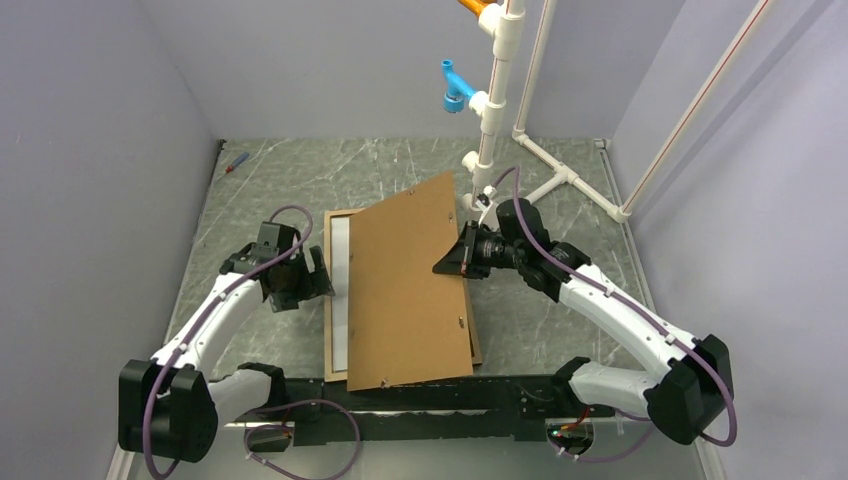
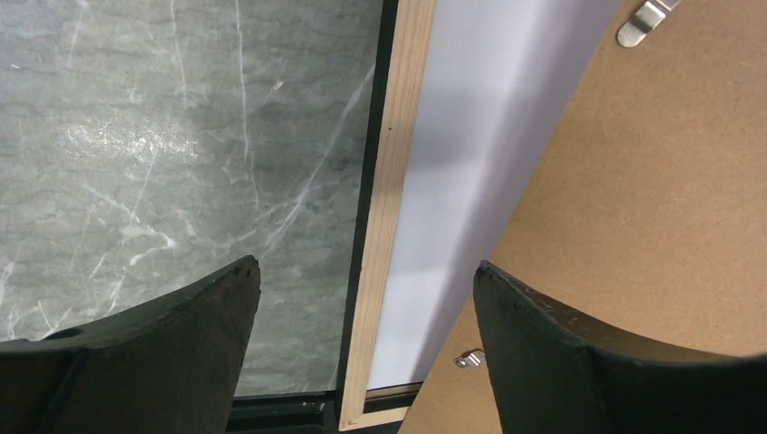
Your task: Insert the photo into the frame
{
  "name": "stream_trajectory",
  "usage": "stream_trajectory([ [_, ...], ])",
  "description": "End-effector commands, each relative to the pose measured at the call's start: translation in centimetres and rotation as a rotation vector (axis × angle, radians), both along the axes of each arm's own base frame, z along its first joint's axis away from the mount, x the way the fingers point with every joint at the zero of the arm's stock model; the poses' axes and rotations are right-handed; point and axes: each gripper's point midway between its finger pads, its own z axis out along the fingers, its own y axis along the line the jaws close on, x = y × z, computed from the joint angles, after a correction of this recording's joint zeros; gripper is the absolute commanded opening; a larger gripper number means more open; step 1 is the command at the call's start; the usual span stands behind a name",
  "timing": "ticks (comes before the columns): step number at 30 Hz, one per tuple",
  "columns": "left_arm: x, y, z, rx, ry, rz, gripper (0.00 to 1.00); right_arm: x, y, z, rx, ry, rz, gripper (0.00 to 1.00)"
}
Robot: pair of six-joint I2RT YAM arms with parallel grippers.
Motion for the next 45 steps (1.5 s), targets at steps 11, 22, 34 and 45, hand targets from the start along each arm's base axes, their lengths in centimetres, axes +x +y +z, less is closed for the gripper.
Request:
stream_trajectory([
  [11, 2.0, 0.2, -4.7, 0.056, 0.066, -0.056, 0.59, 3.6, 1.8, 3.8, 0.06, -0.157, -0.023, 0.0],
  [22, 3.2, 2.9, -5.7, 0.319, 0.134, -0.079, 0.0, 5.0, 1.5, 3.3, 0.051, -0.151, -0.026, 0.0],
  [34, 3.9, 4.8, -4.4, 0.494, 0.144, -0.074, 0.0, 6.2, 2.5, 4.1, 0.127, -0.137, -0.017, 0.0],
  [45, 4.6, 2.4, -2.5, 0.339, 0.015, -0.073, 0.59, 6.4, 3.2, 4.9, 0.176, -0.133, -0.009, 0.0],
])
